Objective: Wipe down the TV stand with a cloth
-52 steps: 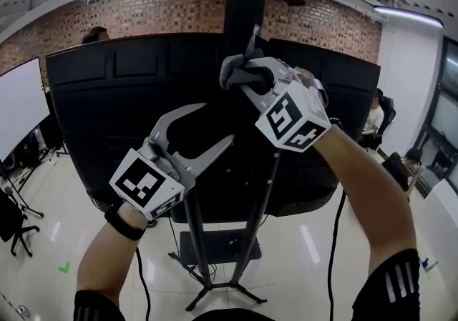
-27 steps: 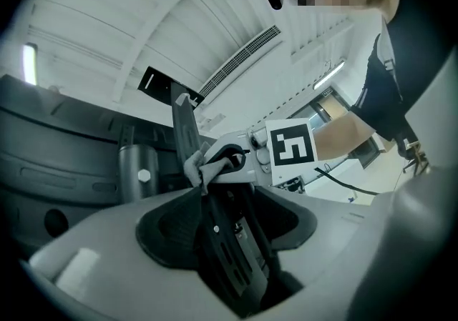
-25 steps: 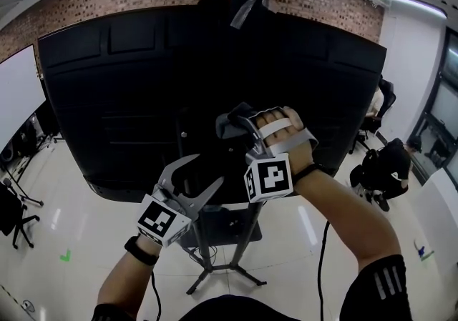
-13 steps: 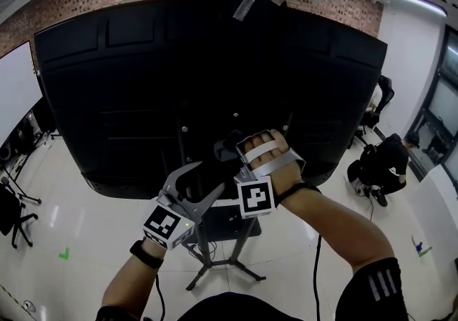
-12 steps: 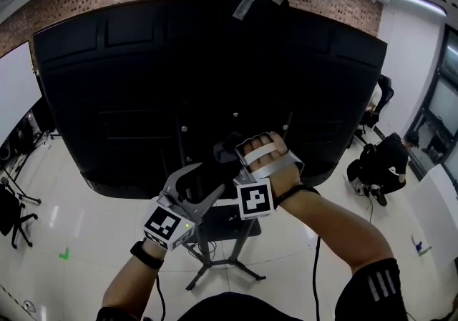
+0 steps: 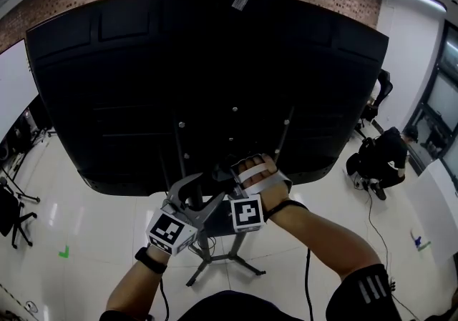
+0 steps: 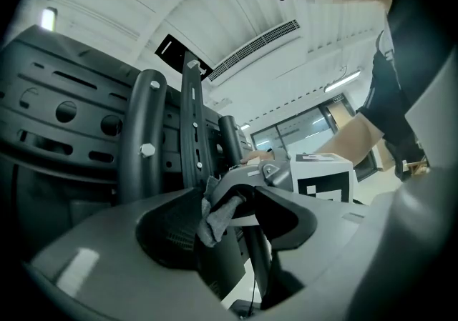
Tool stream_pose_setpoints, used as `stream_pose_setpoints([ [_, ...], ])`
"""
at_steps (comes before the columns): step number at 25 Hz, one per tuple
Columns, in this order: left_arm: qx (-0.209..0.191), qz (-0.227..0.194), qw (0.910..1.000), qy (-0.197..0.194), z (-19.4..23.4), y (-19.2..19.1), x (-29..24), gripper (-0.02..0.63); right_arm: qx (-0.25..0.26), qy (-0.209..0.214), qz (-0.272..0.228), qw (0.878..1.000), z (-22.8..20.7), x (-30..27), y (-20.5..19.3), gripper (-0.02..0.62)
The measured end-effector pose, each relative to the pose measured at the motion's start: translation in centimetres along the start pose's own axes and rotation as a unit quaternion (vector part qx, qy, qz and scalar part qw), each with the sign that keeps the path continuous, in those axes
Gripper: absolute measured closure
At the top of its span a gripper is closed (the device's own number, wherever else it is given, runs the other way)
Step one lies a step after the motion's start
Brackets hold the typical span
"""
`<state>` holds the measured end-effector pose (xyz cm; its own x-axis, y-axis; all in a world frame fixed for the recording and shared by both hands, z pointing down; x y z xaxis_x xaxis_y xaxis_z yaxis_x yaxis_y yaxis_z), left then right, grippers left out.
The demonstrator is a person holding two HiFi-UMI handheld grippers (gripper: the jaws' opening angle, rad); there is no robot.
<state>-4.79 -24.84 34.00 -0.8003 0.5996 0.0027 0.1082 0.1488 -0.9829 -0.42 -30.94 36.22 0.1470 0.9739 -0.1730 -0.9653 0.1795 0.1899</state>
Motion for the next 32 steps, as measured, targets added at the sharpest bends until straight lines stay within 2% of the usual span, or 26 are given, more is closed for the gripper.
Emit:
stream_pose_setpoints([
  [3,0.007,0.010,0.9999,0.002,0.0,-1.2,0.0,0.353,0.001,0.015,0.006,1.000,1.8,-0.4,0.0,0.558],
  [8,0.020,0.021,0.9996,0.003,-0.1,-2.4,0.1,0.353,0.035,0.060,0.025,0.997,5.3,-1.4,-0.5,0.558],
  [10,0.024,0.021,0.9995,0.005,-0.1,-2.6,0.1,0.353,0.026,0.070,0.019,0.997,5.9,-1.3,-0.5,0.558],
  [13,0.026,0.017,0.9995,0.004,-0.3,-2.3,0.2,0.353,-0.031,0.074,-0.011,0.997,5.0,0.3,-0.5,0.558],
  [15,0.026,0.010,0.9996,0.004,-0.5,-1.8,0.3,0.353,-0.101,0.075,-0.048,0.991,3.4,2.1,-0.5,0.558],
  [18,0.024,-0.008,0.9997,0.004,-0.9,-0.3,0.4,0.353,-0.211,0.065,-0.099,0.970,0.6,4.7,-1.9,0.557],
  [21,0.012,-0.030,0.9995,-0.004,-1.8,2.2,0.2,0.353,-0.290,0.041,-0.118,0.949,-2.7,7.2,-4.5,0.557],
  [23,-0.004,-0.048,0.9988,-0.011,-2.4,3.8,-0.1,0.353,-0.317,0.025,-0.119,0.940,-4.7,8.4,-6.3,0.555],
  [28,-0.018,-0.079,0.9964,-0.025,-3.9,7.7,-1.4,0.353,-0.352,-0.023,-0.115,0.929,-8.0,10.0,-10.9,0.555],
  [32,-0.031,-0.093,0.9946,-0.035,-4.8,10.0,-3.3,0.353,-0.383,-0.041,-0.106,0.917,-9.7,9.8,-14.5,0.555],
])
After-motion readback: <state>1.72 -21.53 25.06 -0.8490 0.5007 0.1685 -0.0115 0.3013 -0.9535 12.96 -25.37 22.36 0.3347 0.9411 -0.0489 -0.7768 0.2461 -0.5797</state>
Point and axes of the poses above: the fingertips, and each gripper's own axes: x backward along the fingers, z to its left, y out of its top, the point moved 4 cm from there along x, backward along the fingers, and after that the axes turned 9 degrees about z, right-handed, at the moved point
